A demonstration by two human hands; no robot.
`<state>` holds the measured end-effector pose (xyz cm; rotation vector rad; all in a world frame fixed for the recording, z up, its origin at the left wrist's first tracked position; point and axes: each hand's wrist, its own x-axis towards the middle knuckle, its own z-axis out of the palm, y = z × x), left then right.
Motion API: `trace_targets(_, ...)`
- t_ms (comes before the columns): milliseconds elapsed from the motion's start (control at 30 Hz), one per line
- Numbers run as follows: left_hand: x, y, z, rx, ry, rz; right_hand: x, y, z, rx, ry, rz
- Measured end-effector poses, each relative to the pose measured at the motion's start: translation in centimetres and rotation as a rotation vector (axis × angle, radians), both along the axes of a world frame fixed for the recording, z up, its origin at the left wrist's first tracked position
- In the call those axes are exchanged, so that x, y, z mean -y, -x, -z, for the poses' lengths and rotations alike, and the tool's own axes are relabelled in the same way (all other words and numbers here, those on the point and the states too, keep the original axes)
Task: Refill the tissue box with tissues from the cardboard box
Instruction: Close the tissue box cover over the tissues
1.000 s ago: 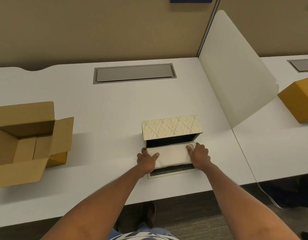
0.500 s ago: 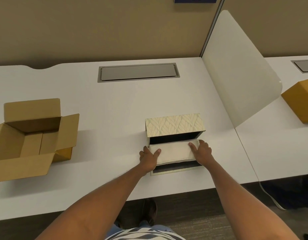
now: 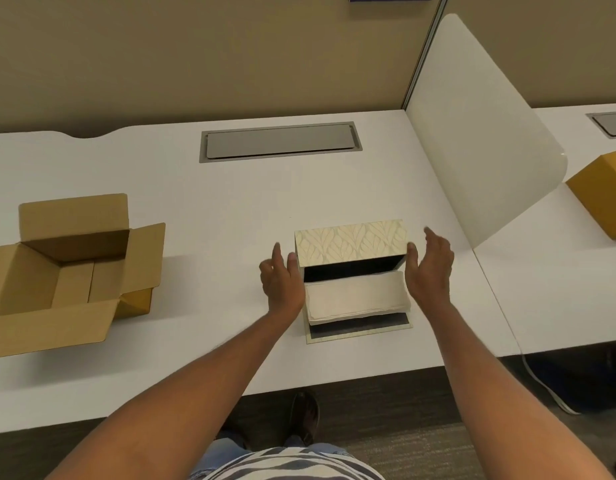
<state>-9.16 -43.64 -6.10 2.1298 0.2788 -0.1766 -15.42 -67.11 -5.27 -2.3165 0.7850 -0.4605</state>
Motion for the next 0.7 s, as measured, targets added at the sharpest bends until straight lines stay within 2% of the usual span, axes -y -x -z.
trace_targets(67,0.1,-0.7,-0.6,0.019,0.078,0.078,0.5,-1.3,-1.2,-0.054,0.038,-0.13)
trace_targets(167,0.4,-1.0,-1.5,-0.085,0.257,0.19,1.4,-3.0,-1.7,-0.314,0.022,-0.226)
trace_targets(267,1.0,-1.1,-2.4,-0.182,0.256,0.119,1.9,-3.9,-1.5,-0.452,-0.025,-0.295)
trace_targets(400,0.9,-2.1,-2.5,-0.31,0.282,-0.119,1.2,-4.1,-1.9,-0.439,-0.152,-0.234)
trace_targets(500,0.3,-2.7,-2.2,-0.475,0.356,-0.123,0.9,-4.4,-1.9,-0.401,-0.208,-0.14)
trace_targets(700,-0.8,-3.3,-2.6,-0.694,0.499,-0.099,1.5,-4.5,-2.5,-0.412,-0.179,-0.155)
